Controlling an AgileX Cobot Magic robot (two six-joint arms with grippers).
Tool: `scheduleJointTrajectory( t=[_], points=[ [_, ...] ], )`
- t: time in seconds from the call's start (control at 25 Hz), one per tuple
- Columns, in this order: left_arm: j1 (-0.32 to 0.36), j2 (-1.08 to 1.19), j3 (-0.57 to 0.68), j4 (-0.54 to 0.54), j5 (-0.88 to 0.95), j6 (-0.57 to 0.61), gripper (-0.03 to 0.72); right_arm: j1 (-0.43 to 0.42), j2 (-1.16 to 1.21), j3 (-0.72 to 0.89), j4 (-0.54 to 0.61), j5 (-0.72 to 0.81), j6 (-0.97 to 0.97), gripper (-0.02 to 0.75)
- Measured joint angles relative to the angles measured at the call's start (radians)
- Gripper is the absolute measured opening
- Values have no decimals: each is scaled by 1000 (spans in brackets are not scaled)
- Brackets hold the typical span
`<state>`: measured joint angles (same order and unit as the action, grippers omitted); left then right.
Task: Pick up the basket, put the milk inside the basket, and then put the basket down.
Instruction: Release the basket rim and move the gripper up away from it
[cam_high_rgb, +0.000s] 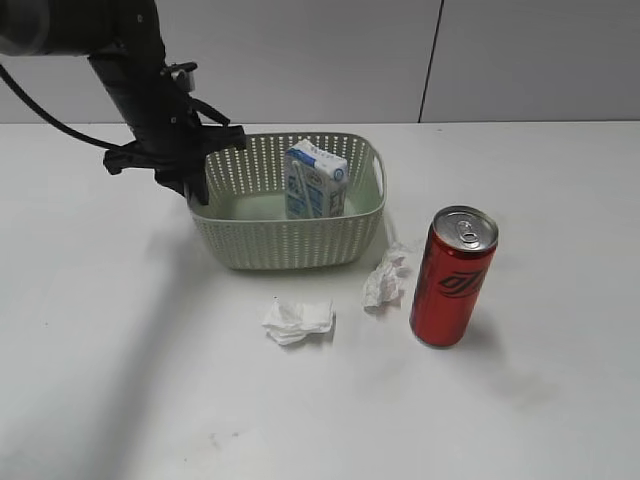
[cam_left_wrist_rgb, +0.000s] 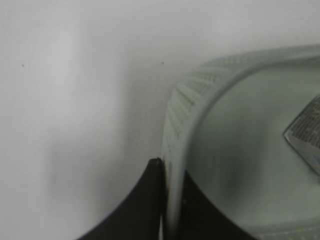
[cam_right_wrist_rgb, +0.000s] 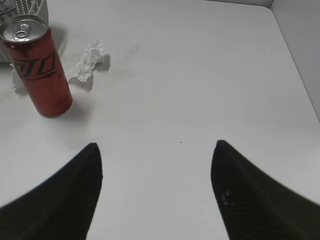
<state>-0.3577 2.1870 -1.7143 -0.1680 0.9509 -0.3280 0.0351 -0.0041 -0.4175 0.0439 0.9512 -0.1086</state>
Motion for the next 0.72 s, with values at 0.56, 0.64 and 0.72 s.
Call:
scheduleJointTrajectory(
  t=[0.56,0.64,0.72],
  points=[
    [0,-7,-5,-26,-15,100,283,0,0,0,0,0,0,538],
    [0,-11,-6,-33,-1,118,460,0,0,0,1,0,0,538],
    [3,-17,-6,-34,17,127,598,0,0,0,1,0,0,538]
  ],
)
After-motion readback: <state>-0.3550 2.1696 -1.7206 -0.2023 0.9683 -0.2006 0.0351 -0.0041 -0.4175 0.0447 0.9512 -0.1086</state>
